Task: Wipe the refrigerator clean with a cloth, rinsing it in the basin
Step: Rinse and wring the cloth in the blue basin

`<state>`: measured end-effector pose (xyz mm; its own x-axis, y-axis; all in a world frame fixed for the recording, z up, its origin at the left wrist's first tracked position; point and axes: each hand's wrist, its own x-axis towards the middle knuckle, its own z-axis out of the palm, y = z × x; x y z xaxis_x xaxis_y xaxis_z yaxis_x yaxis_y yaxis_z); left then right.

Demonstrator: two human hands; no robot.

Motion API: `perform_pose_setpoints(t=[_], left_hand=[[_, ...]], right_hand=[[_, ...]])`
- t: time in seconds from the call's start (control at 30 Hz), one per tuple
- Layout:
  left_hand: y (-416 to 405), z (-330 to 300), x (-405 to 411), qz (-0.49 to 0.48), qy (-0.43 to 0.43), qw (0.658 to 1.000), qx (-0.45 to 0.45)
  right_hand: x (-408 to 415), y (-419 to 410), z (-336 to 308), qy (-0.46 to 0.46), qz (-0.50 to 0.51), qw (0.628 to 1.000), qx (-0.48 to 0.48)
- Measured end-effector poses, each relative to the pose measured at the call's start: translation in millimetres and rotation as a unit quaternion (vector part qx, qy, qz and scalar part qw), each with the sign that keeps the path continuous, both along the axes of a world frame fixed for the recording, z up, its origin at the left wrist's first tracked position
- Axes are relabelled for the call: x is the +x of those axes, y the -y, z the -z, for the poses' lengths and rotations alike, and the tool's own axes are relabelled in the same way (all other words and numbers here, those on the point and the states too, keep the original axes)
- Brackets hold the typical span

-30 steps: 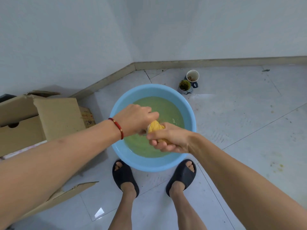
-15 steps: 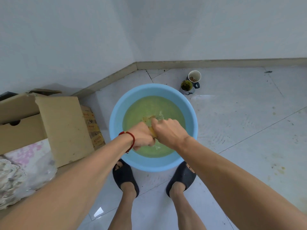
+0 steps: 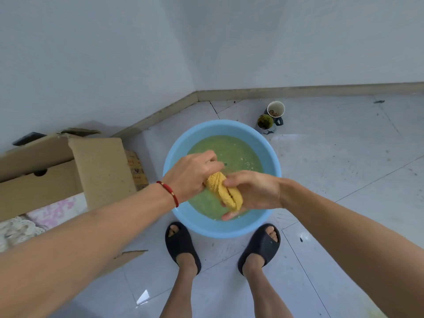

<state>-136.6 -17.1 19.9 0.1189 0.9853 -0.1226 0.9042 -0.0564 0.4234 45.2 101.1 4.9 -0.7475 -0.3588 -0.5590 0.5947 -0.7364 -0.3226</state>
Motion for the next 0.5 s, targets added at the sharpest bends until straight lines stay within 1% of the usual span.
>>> perform_pose_setpoints(t=[0.07, 0.17, 0.23, 0.3, 0.33, 0.37, 0.4, 0.43, 0.47, 0.5], left_hand=[[-3, -6, 2, 0.026, 0.018, 0.997, 0.070], [-11, -12, 6, 0.069, 0.032, 0.986, 0.151], [-15, -14, 3, 0.111, 0.030, 0.980, 0.160], [-16, -15, -1, 0.156, 0.003, 0.977, 0.146], [-14, -14, -4, 0.172, -0.015, 0.976, 0.130], [-13, -14, -6, 0.177, -0.031, 0.978, 0.110], [-12, -14, -7, 0.173, -0.047, 0.980, 0.080], [-11, -15, -4, 0.155, -0.064, 0.985, 0.033], [-13, -19, 3, 0.114, -0.087, 0.989, -0.035], [-15, -23, 14, 0.057, -0.118, 0.986, -0.107]], right_hand=[[0, 8, -1, -0.043, -0.008, 0.997, -0.058], [-4, 28, -11, -0.074, 0.011, 0.993, -0.096], [-5, 35, -18, -0.069, 0.047, 0.989, -0.120], [-5, 31, -26, -0.059, 0.019, 0.994, -0.089], [-6, 28, -29, -0.052, -0.008, 0.998, -0.043], [-8, 25, -32, -0.039, -0.042, 0.998, 0.027], [-11, 22, -32, -0.026, -0.085, 0.988, 0.124], [-15, 20, -29, -0.013, -0.133, 0.960, 0.245], [-20, 18, -25, -0.001, -0.173, 0.912, 0.371], [-25, 17, -21, 0.007, -0.197, 0.852, 0.485]])
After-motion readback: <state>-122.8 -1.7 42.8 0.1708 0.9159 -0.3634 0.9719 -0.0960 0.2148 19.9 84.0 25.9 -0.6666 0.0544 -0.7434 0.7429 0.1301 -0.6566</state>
